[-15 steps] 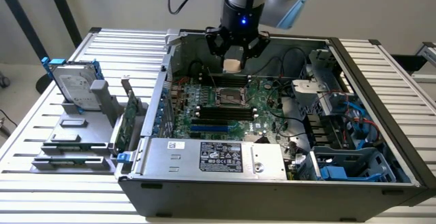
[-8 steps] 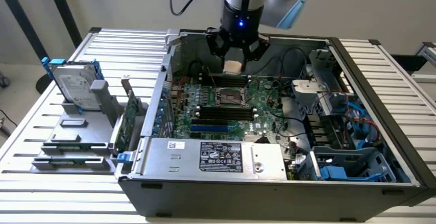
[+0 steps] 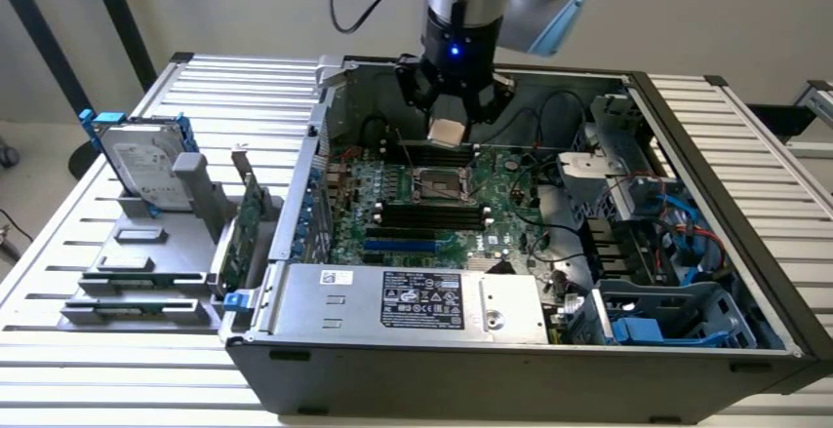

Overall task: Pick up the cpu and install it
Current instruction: 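Place the cpu into insertion slot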

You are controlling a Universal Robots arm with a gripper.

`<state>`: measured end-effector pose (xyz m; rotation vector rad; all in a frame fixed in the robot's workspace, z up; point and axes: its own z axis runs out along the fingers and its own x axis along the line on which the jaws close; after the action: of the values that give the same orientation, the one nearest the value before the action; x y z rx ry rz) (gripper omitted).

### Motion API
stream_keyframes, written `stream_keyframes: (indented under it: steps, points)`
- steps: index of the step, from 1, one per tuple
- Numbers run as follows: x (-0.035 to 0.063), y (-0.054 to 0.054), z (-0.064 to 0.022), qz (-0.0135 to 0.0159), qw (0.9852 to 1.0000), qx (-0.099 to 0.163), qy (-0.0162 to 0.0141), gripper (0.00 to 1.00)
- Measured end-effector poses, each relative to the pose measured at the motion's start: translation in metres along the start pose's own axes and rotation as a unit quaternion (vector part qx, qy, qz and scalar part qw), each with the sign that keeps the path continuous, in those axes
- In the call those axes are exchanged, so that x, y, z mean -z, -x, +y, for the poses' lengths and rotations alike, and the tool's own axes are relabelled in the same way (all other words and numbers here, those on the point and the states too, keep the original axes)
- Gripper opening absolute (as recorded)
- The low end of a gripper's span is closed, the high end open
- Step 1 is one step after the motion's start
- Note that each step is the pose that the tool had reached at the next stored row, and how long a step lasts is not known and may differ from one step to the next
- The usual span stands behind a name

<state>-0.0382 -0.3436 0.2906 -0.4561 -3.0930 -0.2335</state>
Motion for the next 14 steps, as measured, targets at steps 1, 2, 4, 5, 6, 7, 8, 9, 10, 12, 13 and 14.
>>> stream_keyframes:
  steps: [1, 2, 4, 5, 6, 7, 8, 9, 10, 12, 13, 14]
  points:
    - [-0.0008, 0.0, -0.0001, -0.0014, 1.0, -0.01, 0.0003, 0.55]
    - [-0.0014, 0.0001, -0.0002, -0.0027, 0.9998, -0.018, 0.0005, 0.55]
    - [-0.0028, 0.0001, -0.0004, -0.0053, 0.9993, -0.036, 0.001, 0.55]
    - [-0.0034, 0.0001, -0.0005, -0.0067, 0.999, -0.045, 0.0013, 0.55]
    - [-0.0039, 0.0001, -0.0006, -0.0079, 0.9985, -0.054, 0.0016, 0.55]
    - [-0.0045, 0.0001, -0.0007, -0.0093, 0.998, -0.063, 0.0018, 0.55]
    - [-0.0052, 0.0002, -0.0008, -0.0107, 0.9973, -0.072, 0.0021, 0.55]
    - [-0.0059, 0.0002, -0.0009, -0.012, 0.9966, -0.081, 0.0023, 0.55]
    - [-0.0067, 0.0002, -0.001, -0.0133, 0.9958, -0.09, 0.0026, 0.55]
    - [-0.008, 0.0003, -0.0012, -0.0152, 0.994, -0.108, 0.0027, 0.55]
    - [-0.0085, 0.0003, -0.0013, -0.0159, 0.993, -0.117, 0.0027, 0.55]
    - [-0.0091, 0.0003, -0.0013, -0.0164, 0.992, -0.125, 0.0027, 0.55]
